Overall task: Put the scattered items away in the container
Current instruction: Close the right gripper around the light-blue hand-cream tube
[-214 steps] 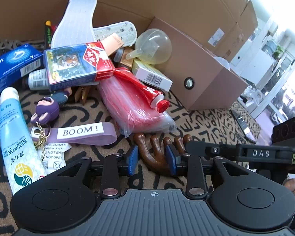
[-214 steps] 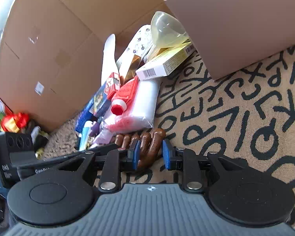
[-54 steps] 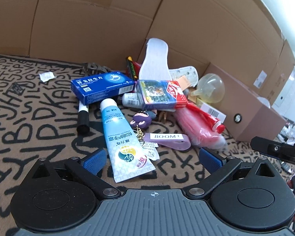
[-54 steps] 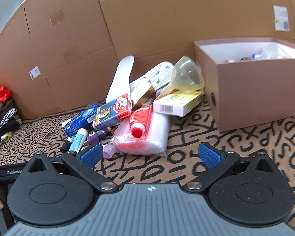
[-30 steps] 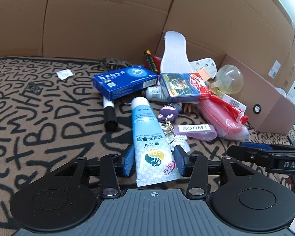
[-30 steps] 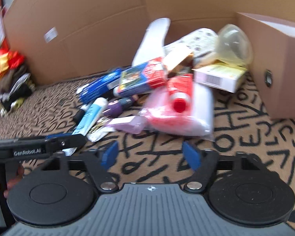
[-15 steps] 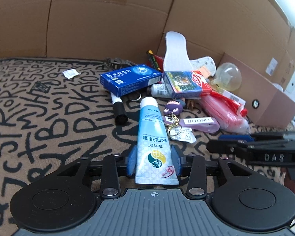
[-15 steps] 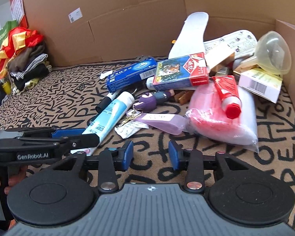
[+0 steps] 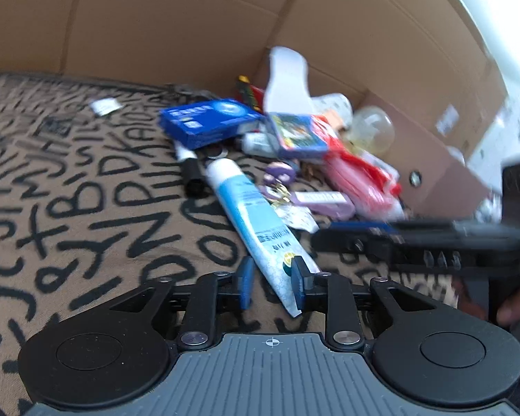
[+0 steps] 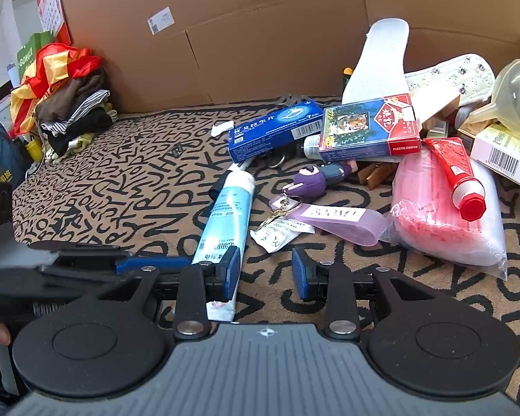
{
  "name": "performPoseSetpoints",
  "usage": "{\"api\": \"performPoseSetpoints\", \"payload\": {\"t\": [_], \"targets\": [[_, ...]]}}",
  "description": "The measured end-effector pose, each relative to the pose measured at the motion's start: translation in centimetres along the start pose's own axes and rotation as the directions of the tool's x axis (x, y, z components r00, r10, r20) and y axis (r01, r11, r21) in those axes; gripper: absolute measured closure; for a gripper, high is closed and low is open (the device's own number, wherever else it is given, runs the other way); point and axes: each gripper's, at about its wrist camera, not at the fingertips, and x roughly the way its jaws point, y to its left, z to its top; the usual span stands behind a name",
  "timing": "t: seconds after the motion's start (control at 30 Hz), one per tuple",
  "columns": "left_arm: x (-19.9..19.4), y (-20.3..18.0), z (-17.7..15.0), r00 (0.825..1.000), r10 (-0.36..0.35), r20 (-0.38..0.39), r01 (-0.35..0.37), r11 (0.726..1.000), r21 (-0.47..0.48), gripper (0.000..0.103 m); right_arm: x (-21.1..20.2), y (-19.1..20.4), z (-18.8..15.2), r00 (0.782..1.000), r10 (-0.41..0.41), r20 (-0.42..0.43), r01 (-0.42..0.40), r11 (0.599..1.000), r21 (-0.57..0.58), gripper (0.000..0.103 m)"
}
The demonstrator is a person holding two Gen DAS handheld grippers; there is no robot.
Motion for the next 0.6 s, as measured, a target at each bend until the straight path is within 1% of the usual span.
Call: {"api": "performPoseSetpoints", "payload": {"t": [0.03,0.07,0.1,0.17,0.23,0.27,0.3,0.4,0.47,0.53,0.57,0.6], "targets": [[-0.2,0.6,0.3,1.0,0.006,0.012,-0.006,0.999,-0.036,0.051,-0.1,0.1,0.0,1.0,0.0,-0.001,0.0,1.0,-0.005,0.066],[-0.3,1.1,0.6,1.0,0.012,0.02,-0.011,0.998,-0.065,0.043,0.0,0.3,-0.1,1.0,0.007,-0.003,-0.008,1.0,-0.011,0.066],[-0.3,1.6,0.9,0.999,0.018,0.028,-0.016,0.995,-0.094,0.04,0.0,0.5,-0.1,1.0,0.014,-0.006,-0.015,1.0,-0.017,0.066],[-0.1,2.3,1.7,0.999,0.01,0.04,-0.005,0.992,-0.126,0.038,0.1,0.9,-0.2,1.0,0.028,-0.011,-0.029,0.999,-0.029,0.066],[0.4,2.2,2.4,0.999,0.006,0.038,-0.001,0.992,-0.128,0.035,0.4,1.3,-0.4,0.999,0.042,-0.018,-0.042,0.998,-0.035,0.065],[0.7,2.1,2.7,0.999,0.003,0.035,0.002,0.993,-0.121,0.031,0.6,1.5,-0.4,0.999,0.047,-0.022,-0.048,0.998,-0.037,0.065],[1.1,2.0,3.0,0.999,-0.002,0.032,0.006,0.994,-0.112,0.029,0.7,1.6,-0.4,0.999,0.049,-0.025,-0.05,0.998,-0.041,0.064],[2.2,2.0,3.7,1.0,-0.013,0.01,0.014,0.995,-0.102,0.029,1.2,2.0,-0.5,0.998,0.055,-0.032,-0.056,0.997,-0.052,0.063],[2.9,2.2,4.1,0.999,-0.041,-0.002,0.04,0.993,-0.115,0.03,1.6,2.2,-0.3,0.998,0.06,-0.026,-0.061,0.997,-0.056,0.062],[3.6,2.6,4.4,0.997,-0.072,-0.018,0.069,0.989,-0.134,0.033,2.0,2.5,-0.2,0.998,0.062,-0.019,-0.063,0.996,-0.063,0.058],[3.8,2.7,4.4,0.996,-0.082,-0.026,0.078,0.987,-0.14,0.041,2.2,2.7,-0.3,0.998,0.063,-0.014,-0.063,0.995,-0.079,0.057],[4.1,2.8,4.4,0.995,-0.092,-0.035,0.086,0.986,-0.146,0.047,2.3,2.9,-0.3,0.998,0.063,-0.008,-0.064,0.994,-0.094,0.057]]}}
